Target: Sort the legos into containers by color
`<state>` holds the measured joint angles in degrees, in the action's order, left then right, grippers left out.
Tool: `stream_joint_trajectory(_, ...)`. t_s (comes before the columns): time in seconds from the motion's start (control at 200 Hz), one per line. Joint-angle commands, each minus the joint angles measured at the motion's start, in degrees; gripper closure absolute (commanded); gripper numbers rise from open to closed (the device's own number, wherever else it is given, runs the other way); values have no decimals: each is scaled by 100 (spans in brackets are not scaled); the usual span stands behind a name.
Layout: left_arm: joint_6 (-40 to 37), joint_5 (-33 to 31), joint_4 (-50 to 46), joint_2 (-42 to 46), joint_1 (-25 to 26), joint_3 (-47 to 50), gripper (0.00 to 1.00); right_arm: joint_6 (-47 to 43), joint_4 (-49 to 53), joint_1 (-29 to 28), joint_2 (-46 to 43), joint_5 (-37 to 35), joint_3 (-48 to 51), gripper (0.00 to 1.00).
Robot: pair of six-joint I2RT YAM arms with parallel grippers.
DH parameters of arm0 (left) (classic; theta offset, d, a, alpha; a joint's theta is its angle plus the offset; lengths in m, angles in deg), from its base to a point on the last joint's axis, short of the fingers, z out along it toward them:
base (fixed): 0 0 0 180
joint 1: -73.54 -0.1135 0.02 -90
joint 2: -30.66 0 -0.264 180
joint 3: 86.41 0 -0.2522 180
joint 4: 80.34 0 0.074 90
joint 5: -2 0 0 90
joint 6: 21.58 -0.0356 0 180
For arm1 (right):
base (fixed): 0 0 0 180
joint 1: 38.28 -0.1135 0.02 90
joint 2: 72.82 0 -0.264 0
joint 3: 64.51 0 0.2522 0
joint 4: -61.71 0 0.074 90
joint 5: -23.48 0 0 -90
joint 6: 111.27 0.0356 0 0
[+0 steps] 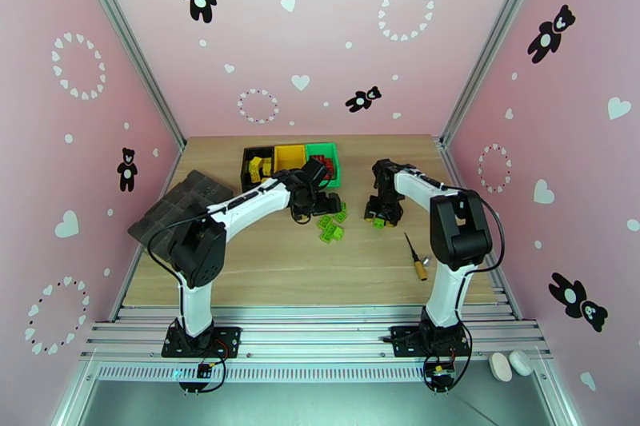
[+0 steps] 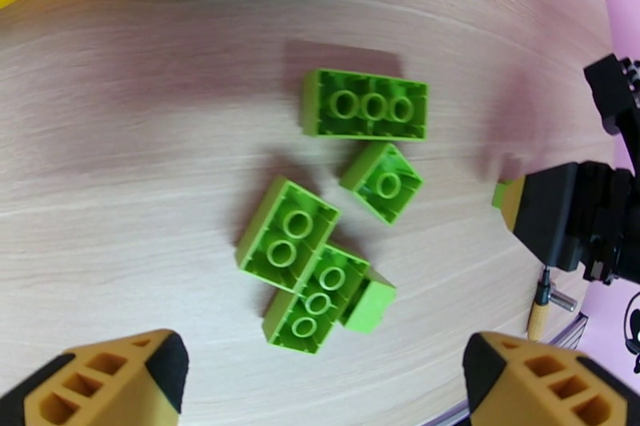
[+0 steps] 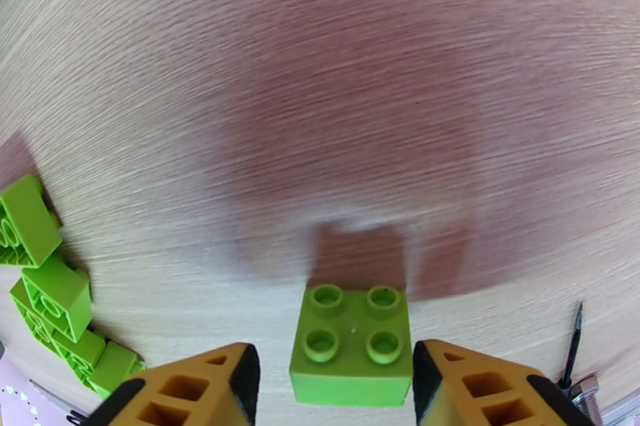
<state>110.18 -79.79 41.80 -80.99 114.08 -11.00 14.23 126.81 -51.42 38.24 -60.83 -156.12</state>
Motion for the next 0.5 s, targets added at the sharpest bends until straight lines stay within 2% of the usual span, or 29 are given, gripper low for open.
stream_joint_trajectory(0.0, 85, 14, 76, 152, -109, 108, 4, -4, 108, 11, 82, -53, -96, 52)
stream_joint_trajectory(0.21, 158, 157, 170, 202, -282, 169, 5, 109, 57, -10, -90, 95, -52, 66)
stream_joint_trajectory(0.496, 589, 800, 750, 243, -780, 260, 5, 458, -212, -330, -439, 704, -320, 68)
